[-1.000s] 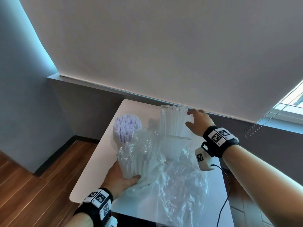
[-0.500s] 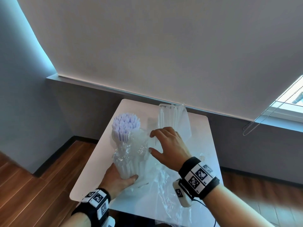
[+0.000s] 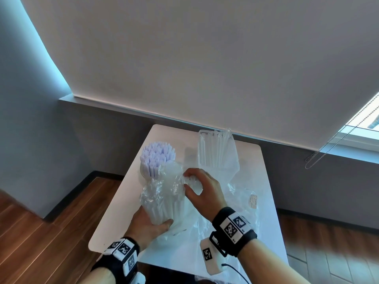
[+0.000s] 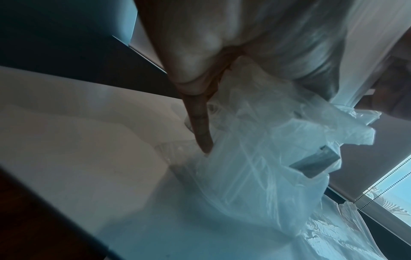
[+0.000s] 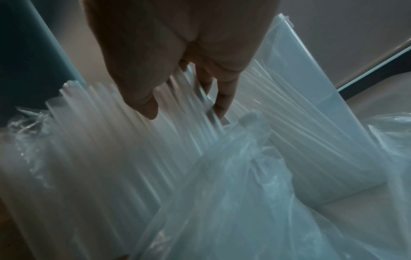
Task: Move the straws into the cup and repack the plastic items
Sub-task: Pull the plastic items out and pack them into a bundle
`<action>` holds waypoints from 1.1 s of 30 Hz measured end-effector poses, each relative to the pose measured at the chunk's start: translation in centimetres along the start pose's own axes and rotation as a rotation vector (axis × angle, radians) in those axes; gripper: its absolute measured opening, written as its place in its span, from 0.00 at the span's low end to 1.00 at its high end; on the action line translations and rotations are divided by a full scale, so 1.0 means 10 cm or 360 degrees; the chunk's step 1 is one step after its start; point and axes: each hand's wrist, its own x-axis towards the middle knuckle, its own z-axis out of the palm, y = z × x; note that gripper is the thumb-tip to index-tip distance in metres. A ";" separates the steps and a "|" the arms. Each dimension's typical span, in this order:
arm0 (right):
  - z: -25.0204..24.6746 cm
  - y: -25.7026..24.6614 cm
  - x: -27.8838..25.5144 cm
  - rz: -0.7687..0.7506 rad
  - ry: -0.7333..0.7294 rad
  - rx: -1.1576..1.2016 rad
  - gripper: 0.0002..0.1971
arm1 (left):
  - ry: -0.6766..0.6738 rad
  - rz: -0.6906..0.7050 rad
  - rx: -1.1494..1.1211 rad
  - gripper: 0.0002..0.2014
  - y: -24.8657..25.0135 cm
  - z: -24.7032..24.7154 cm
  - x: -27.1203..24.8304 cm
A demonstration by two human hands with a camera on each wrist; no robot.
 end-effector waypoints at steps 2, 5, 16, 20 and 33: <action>0.00 0.00 0.00 0.0027 -0.0006 0.0016 0.13 | -0.0004 0.0003 -0.0006 0.42 0.00 0.00 -0.01; -0.02 -0.01 0.01 -0.0042 -0.0039 0.0014 0.18 | -0.0004 0.0012 0.0002 0.42 0.01 0.00 -0.01; 0.02 0.08 -0.01 -0.0131 0.0055 -0.0195 0.07 | -0.0012 0.0002 0.0022 0.41 0.00 0.01 0.00; 0.06 0.14 0.01 -0.0021 0.0153 -0.0176 0.11 | -0.0026 0.0019 0.0047 0.41 0.00 0.03 0.00; -0.35 0.02 0.33 -0.0424 -0.0111 -0.0534 0.12 | 0.0008 0.0033 0.0038 0.42 0.01 0.03 -0.01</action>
